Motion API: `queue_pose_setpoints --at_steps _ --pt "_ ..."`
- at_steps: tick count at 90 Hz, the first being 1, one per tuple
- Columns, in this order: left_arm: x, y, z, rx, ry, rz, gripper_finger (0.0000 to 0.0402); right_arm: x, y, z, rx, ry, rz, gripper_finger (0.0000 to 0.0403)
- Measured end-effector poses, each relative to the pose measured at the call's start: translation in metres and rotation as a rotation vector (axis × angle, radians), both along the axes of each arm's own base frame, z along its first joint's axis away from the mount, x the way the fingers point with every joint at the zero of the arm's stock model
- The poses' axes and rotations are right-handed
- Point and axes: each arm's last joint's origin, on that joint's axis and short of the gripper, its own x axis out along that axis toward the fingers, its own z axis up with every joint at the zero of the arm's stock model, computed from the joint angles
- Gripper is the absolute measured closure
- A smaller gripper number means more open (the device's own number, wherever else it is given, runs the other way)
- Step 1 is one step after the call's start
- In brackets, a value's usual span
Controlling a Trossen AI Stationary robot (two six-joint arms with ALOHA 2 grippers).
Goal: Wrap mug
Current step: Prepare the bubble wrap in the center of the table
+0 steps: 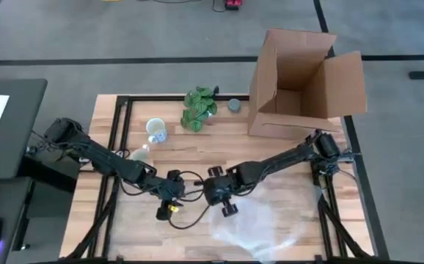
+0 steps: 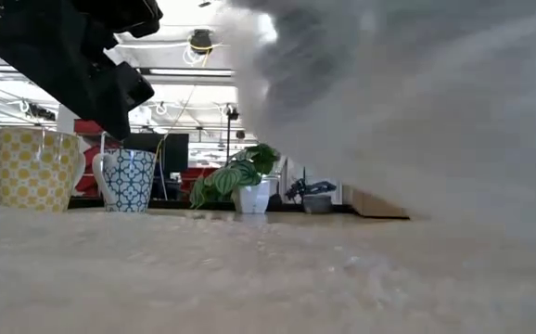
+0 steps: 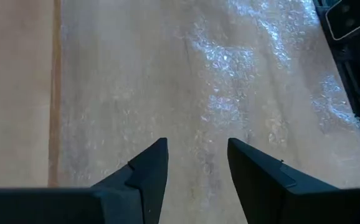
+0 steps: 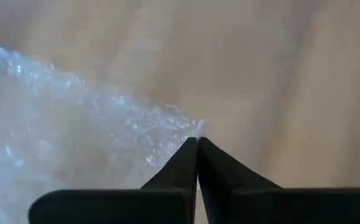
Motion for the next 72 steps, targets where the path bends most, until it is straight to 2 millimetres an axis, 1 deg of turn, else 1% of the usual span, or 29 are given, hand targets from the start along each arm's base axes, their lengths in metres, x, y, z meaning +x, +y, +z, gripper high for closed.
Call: queue_pose_setpoints --at_steps 18,25,35,39,42,47,52,60,72 --pt "0.0 0.0 0.0 0.013 -0.009 0.001 0.0254 0.002 -0.009 0.049 -0.325 -0.095 -0.161 0.0403" --pt "0.0 0.0 0.0 0.014 -0.01 0.003 0.0254 0.001 -0.013 0.066 -0.481 -0.145 -0.237 0.0403" --pt "0.0 0.001 0.0 0.021 -0.01 0.004 0.0254 0.0 -0.014 0.086 -0.708 -0.244 -0.374 0.0403" --pt "0.0 0.001 0.0 0.025 -0.01 0.005 0.0254 0.0 -0.014 0.092 -0.759 -0.286 -0.432 0.0403" --pt "0.0 0.001 0.0 0.028 -0.01 0.006 0.0254 0.0 -0.015 0.095 -0.766 -0.298 -0.446 0.0403" --pt "0.0 0.001 0.0 0.032 -0.013 0.003 0.0254 0.0 -0.017 0.094 -0.733 -0.286 -0.43 0.0403" --pt "0.0 0.001 0.0 0.034 -0.013 0.003 0.0254 0.001 -0.021 0.089 -0.669 -0.255 -0.412 0.0403" --pt "0.0 0.001 0.0 0.034 -0.015 0.003 0.0254 0.007 -0.033 0.071 -0.601 -0.166 -0.41 0.0403" --pt "0.0 0.001 0.0 0.035 -0.013 0.004 0.0254 0.016 -0.053 0.036 -0.634 -0.036 -0.43 0.0403"
